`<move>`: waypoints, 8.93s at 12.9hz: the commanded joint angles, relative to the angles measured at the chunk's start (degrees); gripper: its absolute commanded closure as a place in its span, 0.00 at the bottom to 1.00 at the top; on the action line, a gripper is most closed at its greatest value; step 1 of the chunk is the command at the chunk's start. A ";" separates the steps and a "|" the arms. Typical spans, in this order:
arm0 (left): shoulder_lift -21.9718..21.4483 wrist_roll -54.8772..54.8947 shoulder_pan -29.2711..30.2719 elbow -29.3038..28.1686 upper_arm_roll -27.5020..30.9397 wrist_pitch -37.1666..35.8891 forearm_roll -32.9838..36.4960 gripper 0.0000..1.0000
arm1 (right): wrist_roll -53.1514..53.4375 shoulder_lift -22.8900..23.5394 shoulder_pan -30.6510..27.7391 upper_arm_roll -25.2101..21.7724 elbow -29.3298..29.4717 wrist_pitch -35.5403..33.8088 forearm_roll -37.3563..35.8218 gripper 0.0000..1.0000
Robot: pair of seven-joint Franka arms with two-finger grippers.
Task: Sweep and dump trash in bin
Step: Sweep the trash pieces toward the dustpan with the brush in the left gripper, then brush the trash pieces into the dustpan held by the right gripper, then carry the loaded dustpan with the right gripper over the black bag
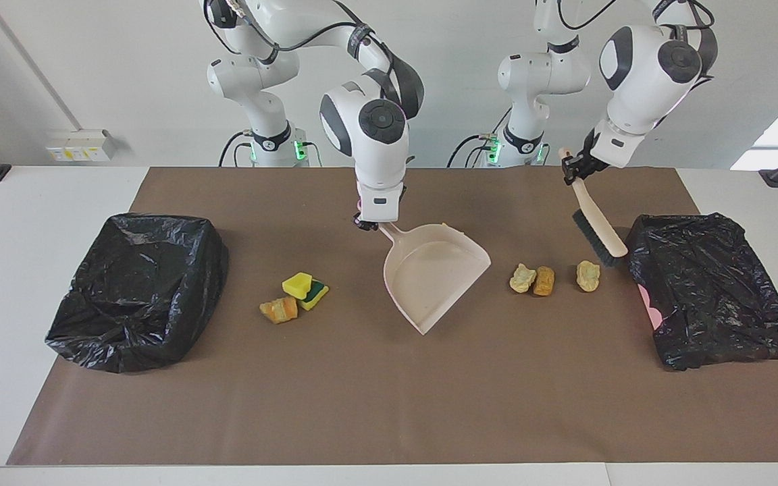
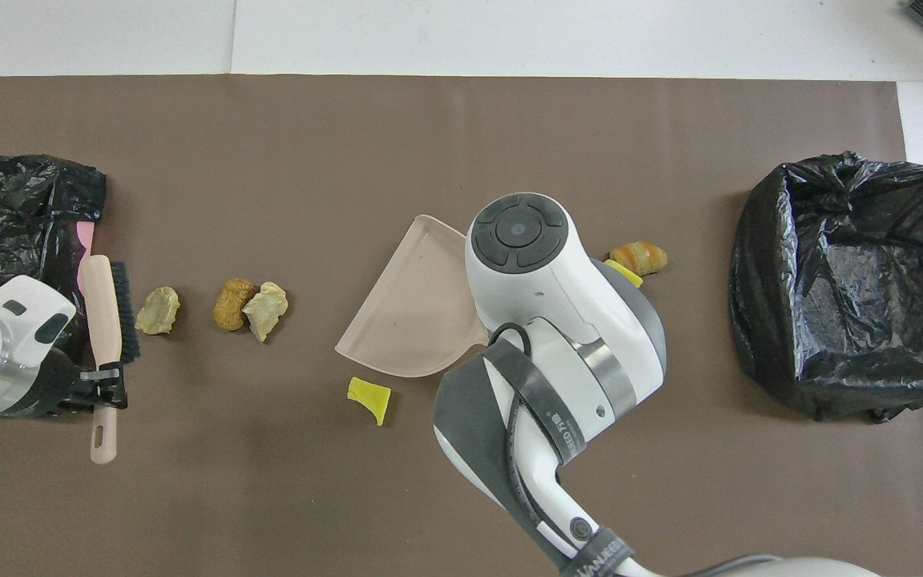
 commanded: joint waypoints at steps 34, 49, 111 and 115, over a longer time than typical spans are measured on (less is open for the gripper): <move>16.56 0.18 -21.00 3.74 -1.45 18.50 -5.61 1.00 | -19.58 -8.46 2.32 0.33 -25.44 20.17 -13.00 1.00; 6.38 -7.15 -29.38 -0.23 -1.19 7.62 -18.25 1.00 | -19.49 -7.93 1.71 0.24 -25.53 21.49 -12.83 1.00; 5.12 -29.64 -46.68 -8.93 -4.70 19.21 -14.92 1.00 | -59.90 -11.44 -31.31 -0.46 -4.28 5.94 -11.77 1.00; 6.87 -30.62 -50.54 -9.02 -4.61 22.63 -16.77 1.00 | -68.52 -11.10 -43.26 -0.55 -2.50 6.63 -12.48 1.00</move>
